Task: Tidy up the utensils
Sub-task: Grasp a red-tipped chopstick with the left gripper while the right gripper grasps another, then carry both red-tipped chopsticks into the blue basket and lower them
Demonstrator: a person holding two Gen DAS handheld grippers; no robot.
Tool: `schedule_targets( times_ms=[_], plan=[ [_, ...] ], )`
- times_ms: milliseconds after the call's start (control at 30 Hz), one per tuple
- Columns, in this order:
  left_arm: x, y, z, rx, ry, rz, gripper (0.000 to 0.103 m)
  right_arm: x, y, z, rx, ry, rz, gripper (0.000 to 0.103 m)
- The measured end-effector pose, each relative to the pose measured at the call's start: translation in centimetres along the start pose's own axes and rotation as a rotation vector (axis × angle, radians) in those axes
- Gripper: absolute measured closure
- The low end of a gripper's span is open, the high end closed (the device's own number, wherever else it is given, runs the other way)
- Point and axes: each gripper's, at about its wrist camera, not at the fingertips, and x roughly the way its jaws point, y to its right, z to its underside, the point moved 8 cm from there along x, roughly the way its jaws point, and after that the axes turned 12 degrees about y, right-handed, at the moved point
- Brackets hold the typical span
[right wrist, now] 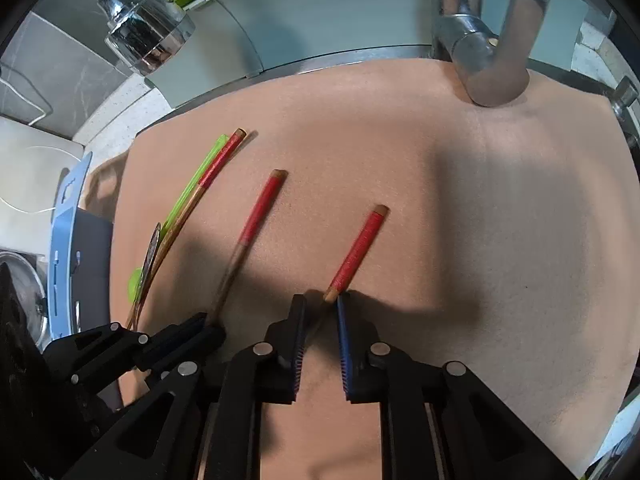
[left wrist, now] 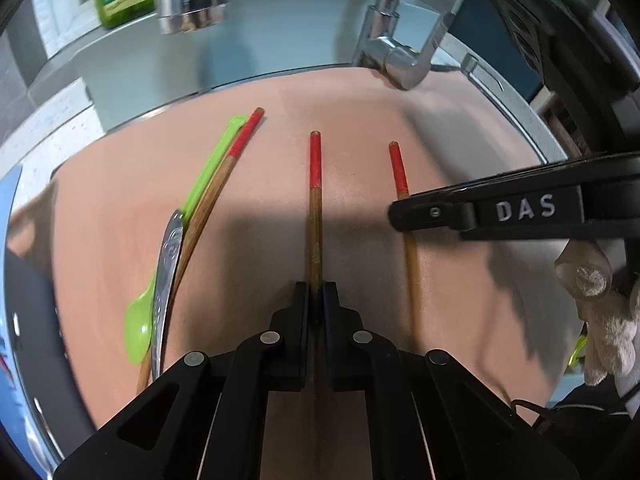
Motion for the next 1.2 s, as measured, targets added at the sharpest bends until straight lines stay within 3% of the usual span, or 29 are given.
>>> schedule_targets(
  times_ms=[400,600,933,1200],
  plan=[
    [-2.4,0.3,1.8,-0.235,0.103,0.055,0.098,-1.3,2.6,2.3,0.224,0.026,-0.156,0.097],
    [-3.3,0.4,1.8,-0.258,0.118,0.053,0.098,-2.7,2.6,1.7,0.237,0.064,-0.185,0.097],
    [-8.4,-1.2,-0.9,-0.250,0.220,0.005,0.098,-5.5,-4.6,-1.0,0.126,0.131,-0.282,0.097],
    [-14.3,-7.4,-0.2,-0.303,0.283,-0.087,0.098,-5.7,-14.5,-1.4,0.006,0.114,-0.382,0.097]
  ],
)
